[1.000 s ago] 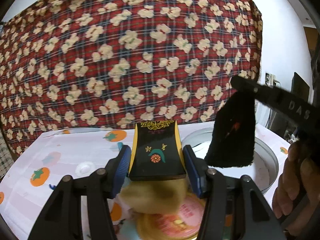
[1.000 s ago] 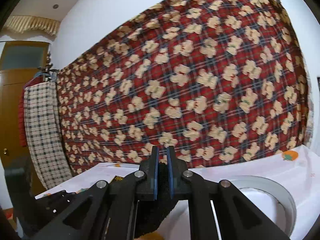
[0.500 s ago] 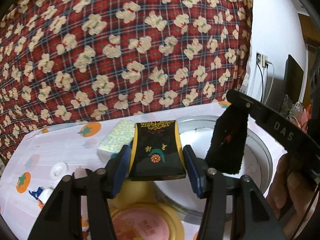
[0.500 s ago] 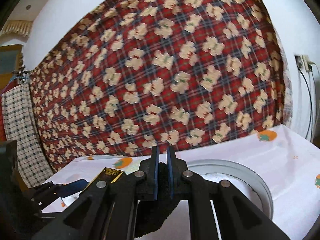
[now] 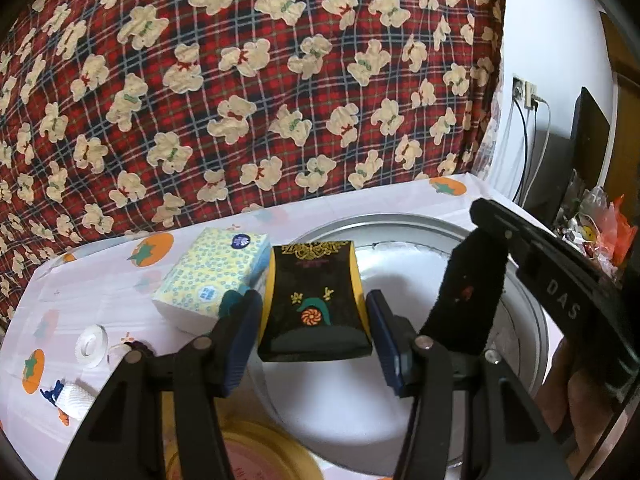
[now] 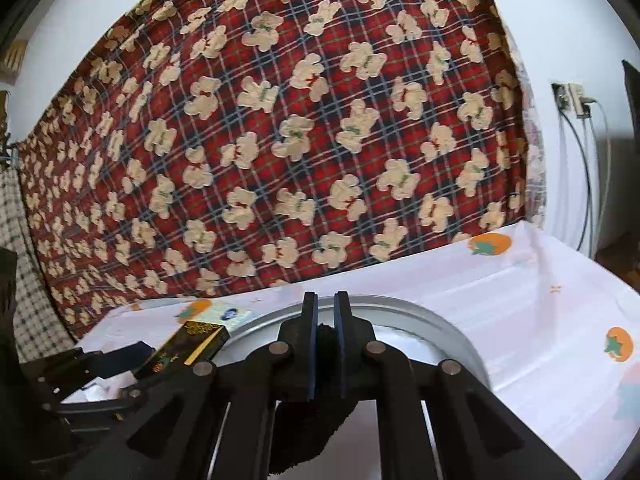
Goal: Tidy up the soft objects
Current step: 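Lower the box into the tin with the left tool while the right tool drops the pouch in, then withdraw both open tools from the tin toward the remaining items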
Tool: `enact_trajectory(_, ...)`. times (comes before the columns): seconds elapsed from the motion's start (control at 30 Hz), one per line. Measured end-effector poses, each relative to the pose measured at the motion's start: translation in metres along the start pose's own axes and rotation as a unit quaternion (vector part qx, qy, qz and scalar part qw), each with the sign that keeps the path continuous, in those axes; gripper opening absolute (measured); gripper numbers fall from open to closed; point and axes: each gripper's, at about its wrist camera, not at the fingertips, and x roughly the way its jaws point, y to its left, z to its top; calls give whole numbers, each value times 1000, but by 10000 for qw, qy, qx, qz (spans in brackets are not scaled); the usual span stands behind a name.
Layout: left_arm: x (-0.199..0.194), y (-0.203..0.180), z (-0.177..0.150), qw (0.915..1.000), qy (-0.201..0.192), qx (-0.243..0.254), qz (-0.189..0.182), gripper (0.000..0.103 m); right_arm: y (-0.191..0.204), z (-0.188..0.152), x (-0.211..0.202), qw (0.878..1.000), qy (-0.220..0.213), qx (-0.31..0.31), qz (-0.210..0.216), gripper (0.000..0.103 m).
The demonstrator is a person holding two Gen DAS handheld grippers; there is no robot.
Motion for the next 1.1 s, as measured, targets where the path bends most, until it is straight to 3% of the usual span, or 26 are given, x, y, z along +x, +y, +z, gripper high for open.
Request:
enact_trajectory(0.47, 23, -9, 3, 9996, 232, 86, 157, 54, -8, -6, 1, 9998, 18, -96, -181, 9)
enact_trajectory(0.63, 25, -11, 2, 9993, 286, 139, 206, 58, -11, -7, 1, 9999, 16, -19, -150, 12)
enact_trajectory(0.7, 22, -11, 1, 9993, 281, 127, 209, 72, -12, -8, 1, 9999, 24, 14, -135, 18)
enact_trajectory(0.73, 19, -11, 1, 9994, 244, 122, 195, 78, -14, -8, 1, 9999, 5, 50, -142, 31)
enact_trajectory(0.77, 16, -12, 0, 9995, 189, 138, 191, 79, -15, -9, 0, 9999, -15, 84, -144, 51)
enact_trajectory(0.83, 7, -14, -1, 9995, 82, 219, 225, 79, -17, -9, -6, 9996, -165, 183, -160, 70)
enact_trajectory(0.9, -3, -11, -4, 9995, -46, 242, 212, 80, -19, -10, -15, 9989, -374, 244, -143, 70)
enact_trajectory(1.03, -28, 6, -11, 9987, -365, 115, 324, 93, -21, -12, -24, 9979, -553, 310, -130, 70)
enact_trajectory(1.1, -42, 19, -17, 9977, -536, 39, 413, 94, -20, -12, -27, 9975, -627, 313, -136, 70)
